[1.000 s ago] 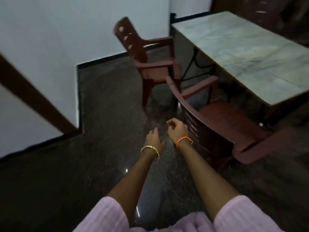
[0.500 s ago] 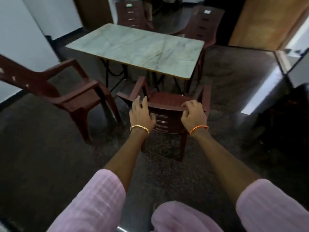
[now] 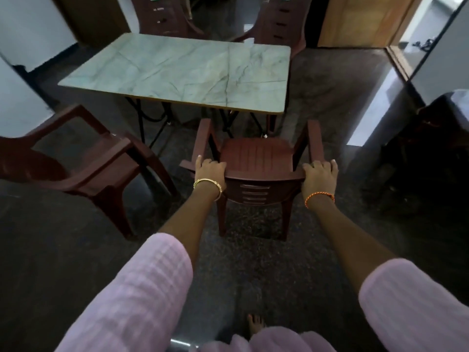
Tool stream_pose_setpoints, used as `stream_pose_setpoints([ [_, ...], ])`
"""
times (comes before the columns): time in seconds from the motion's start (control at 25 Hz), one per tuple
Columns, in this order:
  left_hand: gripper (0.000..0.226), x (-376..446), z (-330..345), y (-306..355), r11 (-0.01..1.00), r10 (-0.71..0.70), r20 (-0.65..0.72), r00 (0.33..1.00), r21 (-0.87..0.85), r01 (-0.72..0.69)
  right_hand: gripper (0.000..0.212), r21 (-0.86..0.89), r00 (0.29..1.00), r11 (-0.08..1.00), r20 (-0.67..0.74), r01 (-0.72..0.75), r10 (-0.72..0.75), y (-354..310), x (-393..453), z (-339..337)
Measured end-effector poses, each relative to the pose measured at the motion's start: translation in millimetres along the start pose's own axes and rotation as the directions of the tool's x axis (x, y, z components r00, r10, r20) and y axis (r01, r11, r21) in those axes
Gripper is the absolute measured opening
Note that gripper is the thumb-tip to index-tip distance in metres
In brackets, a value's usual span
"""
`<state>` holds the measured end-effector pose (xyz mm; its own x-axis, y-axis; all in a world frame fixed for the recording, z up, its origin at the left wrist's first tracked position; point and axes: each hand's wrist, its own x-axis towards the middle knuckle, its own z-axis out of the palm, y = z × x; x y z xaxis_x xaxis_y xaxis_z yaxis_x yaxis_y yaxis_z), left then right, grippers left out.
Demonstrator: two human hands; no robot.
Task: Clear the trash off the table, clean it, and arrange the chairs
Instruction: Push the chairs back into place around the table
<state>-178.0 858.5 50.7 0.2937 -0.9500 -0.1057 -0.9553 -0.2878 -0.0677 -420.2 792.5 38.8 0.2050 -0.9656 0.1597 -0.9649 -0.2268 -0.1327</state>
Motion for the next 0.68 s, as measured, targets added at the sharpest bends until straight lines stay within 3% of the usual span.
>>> stream_pose_setpoints([
  [0.12, 0.025, 20.8, -7.9, -9.1, 0.987, 0.134, 0.059, 0.989, 0.081, -0.138, 0.030, 0.050, 0.998, 0.998, -0.041, -0.042, 0.044, -1.4, 2.0, 1.6],
  [0.32, 0.034, 34.1, -15.1, -27.9, 0.928, 0.351, 0.203, 0.914, 0.056, -0.369, 0.023, 0.055, 0.986, 0.993, -0.124, -0.105, 0.111, -10.0, 0.9, 13.9],
  [0.44, 0.036, 34.2, -18.7, -34.9, 0.925, 0.368, 0.251, 0.895, -0.005, -0.379, 0.019, 0.105, 0.980, 0.987, -0.144, -0.122, 0.136, -17.7, 3.2, 12.6],
  [0.68, 0.029, 23.3, -15.4, -109.7, 0.905, 0.405, 0.217, 0.889, 0.043, -0.423, 0.011, 0.190, 0.908, 0.981, -0.402, -0.042, 0.117, -86.3, -38.5, 35.4],
])
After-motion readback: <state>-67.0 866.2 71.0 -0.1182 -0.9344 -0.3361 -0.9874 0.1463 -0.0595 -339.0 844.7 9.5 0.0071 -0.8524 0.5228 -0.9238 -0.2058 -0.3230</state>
